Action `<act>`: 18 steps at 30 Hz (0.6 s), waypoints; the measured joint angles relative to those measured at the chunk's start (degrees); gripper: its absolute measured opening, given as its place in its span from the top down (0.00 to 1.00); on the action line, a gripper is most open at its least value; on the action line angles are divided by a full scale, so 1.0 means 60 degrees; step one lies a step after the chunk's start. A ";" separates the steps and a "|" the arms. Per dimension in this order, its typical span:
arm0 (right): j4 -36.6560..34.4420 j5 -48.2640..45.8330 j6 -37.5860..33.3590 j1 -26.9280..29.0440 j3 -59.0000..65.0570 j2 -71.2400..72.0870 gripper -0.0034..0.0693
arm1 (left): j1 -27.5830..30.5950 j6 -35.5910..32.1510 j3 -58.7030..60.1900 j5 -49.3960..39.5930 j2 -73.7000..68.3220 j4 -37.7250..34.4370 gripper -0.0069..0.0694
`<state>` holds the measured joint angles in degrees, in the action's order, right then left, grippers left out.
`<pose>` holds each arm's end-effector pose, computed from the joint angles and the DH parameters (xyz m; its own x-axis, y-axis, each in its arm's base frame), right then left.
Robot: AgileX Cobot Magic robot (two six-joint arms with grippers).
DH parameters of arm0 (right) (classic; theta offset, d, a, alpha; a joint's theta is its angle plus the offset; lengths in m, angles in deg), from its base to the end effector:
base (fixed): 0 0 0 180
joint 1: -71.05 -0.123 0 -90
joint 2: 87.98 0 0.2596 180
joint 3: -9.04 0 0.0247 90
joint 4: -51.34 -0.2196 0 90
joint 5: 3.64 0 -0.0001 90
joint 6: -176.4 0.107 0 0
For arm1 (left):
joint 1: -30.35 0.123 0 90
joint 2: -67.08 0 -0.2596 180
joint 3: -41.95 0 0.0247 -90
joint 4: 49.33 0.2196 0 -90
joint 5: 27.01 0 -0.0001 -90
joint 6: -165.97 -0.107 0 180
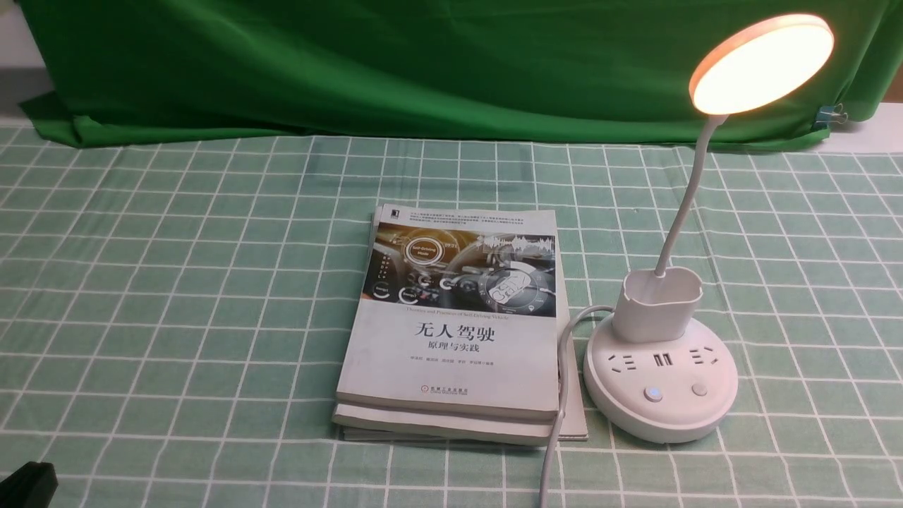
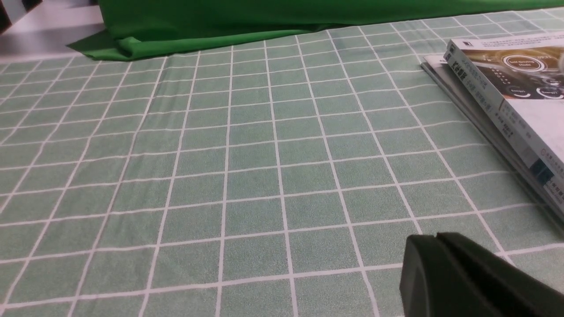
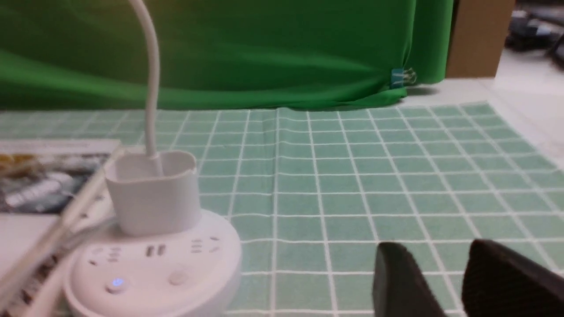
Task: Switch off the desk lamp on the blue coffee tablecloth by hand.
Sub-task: 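Press the power button on the lamp base to turn the lamp off with the right gripper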
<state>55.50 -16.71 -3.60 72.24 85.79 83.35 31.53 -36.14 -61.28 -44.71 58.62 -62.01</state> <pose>0.0660 -0.0031 0.1885 -0.1493 -0.0676 -0.9865 0.0265 0.9970 -0.0723 0.0643 -0.0058 0.1808 -0.2058 0.1693 -0.9639 0.0816 0.9845 0.1555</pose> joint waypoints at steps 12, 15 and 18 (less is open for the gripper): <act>-0.1836 0.2290 0.3933 0.0000 0.0000 0.0000 0.62 | 0.0000 0.0000 0.0000 0.0000 0.0000 0.0008 0.91; -0.1991 0.2939 0.4849 0.0000 0.0000 0.0000 0.62 | 0.0000 0.0000 0.0000 0.0000 0.0000 0.0008 0.91; -0.2032 0.3136 0.5326 -0.0052 0.0000 0.0000 0.64 | 0.0000 0.0000 0.0000 0.0000 0.0000 0.0008 0.91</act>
<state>43.31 2.10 28.36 71.93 85.79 83.35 31.53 -36.14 -61.28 -44.71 58.62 -61.96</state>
